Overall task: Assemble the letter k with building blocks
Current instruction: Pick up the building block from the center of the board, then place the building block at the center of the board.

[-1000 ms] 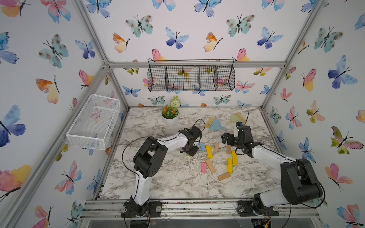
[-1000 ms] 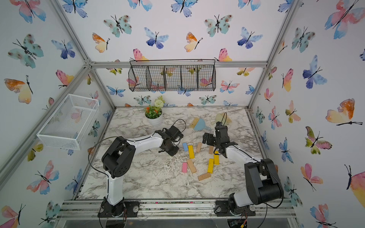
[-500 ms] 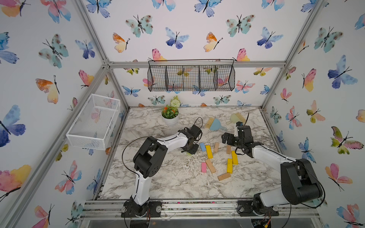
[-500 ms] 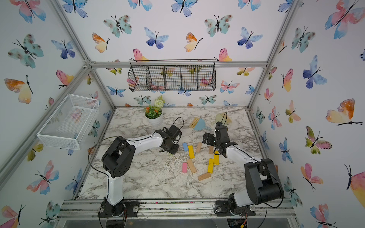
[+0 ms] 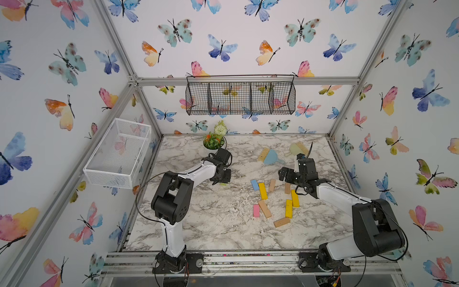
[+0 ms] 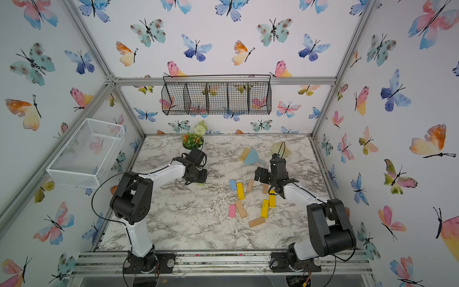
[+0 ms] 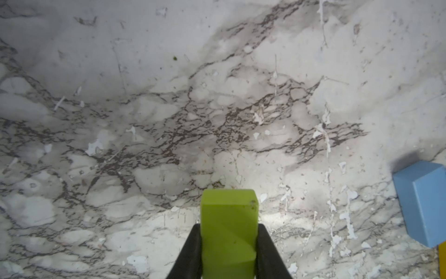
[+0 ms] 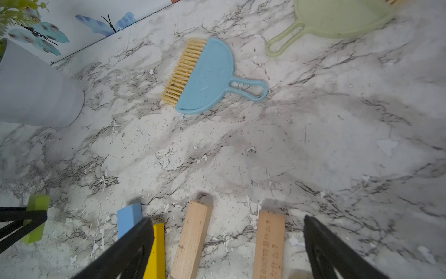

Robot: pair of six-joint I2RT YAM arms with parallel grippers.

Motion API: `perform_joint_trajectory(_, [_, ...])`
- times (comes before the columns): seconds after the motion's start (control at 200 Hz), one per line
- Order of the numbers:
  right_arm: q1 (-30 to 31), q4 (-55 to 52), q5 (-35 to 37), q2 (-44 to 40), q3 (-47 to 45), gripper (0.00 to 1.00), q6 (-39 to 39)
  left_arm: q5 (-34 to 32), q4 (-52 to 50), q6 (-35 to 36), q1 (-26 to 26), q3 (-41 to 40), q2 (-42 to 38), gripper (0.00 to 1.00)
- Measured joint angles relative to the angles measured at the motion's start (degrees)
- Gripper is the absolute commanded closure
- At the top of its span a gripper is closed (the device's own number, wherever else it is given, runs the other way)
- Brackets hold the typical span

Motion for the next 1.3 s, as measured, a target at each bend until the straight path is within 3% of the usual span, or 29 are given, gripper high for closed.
perform_joint_trajectory(0.44, [0.17, -1.07, 0.07, 0.2, 0.0, 0.02, 0.02, -3.06, -2.1, -1.73, -0.02, 6.56, 7.37, 0.86])
perform_joint_trajectory(0.976, [0.28, -1.4, 0.24, 1.22, 0.02, 0.02, 0.04, -5.99, -3.91, -5.95, -1.05, 6.88, 8.22, 0.86])
perform_joint_trajectory(1.296, [0.39, -1.44, 0.39, 1.27, 0.22, 0.02, 0.04, -5.99, -3.89, -6.21, -1.16, 6.99, 8.37, 0.79])
